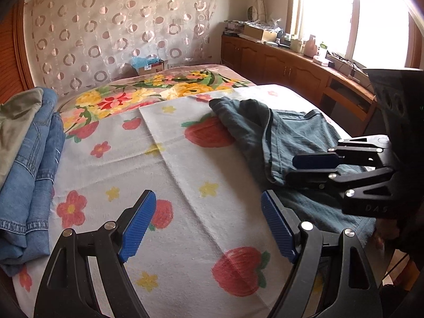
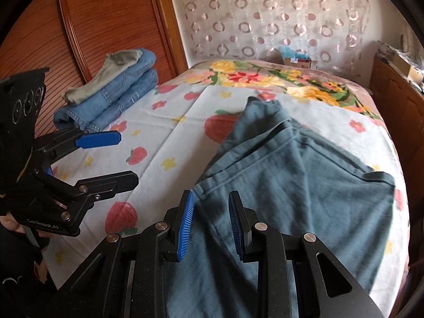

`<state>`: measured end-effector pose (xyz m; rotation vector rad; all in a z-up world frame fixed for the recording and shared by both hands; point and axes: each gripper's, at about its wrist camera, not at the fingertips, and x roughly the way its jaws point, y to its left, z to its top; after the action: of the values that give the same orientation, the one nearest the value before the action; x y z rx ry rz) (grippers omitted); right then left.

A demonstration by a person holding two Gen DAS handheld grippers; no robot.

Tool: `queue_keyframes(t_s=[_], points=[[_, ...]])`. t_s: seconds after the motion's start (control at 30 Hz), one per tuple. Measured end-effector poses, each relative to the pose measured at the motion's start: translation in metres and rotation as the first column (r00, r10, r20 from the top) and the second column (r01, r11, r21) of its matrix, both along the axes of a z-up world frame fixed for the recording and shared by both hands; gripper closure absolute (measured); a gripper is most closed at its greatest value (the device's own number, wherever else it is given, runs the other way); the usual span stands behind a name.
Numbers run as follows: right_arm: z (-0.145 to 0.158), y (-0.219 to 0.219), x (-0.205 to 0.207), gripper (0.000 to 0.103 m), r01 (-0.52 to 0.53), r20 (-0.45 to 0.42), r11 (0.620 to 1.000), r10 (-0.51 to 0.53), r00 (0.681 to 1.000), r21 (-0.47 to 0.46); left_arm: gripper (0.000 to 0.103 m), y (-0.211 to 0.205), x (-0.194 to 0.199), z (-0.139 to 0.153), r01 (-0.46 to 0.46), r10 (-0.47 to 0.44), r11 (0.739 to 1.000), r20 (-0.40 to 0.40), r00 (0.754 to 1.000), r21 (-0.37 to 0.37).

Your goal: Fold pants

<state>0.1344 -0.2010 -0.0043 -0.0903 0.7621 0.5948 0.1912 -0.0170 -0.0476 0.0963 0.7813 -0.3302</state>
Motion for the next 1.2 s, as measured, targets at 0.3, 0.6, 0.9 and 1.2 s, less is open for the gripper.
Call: queue_keyframes(t_s=[0.3,0.6,0.9,1.2], points=[[-0.006,0.021,0.013,0.076,-0.029,-0.013,0.996,0.028,1.000,-0.082,0.021,0.004,-0.001,-0.003,-0.016,0.016,1.000,-0.007,1.000,-0.009],[0.020,-0.001,0.006,0.100,0.005,0.066,1.000,-0.003,0.998,-0.026,0.021,-0.006,-0.005,-0.005,0.010,-0.011,1.000,-0.013,1.000,-0.005],[0.033,-0.025,0.004,0.100,0.041,0.106,0.999,-0.040,0.994,-0.005,0.021,-0.025,-0.005,-0.003,0.043,-0.043,0.999,-0.018,0.999,0.003],[0.047,-0.080,0.024,0.100,0.210,0.150,0.978,-0.206,0.967,-0.012,0.021,-0.034,-0.005,-0.004,0.062,-0.062,0.998,-0.024,0.998,0.003]])
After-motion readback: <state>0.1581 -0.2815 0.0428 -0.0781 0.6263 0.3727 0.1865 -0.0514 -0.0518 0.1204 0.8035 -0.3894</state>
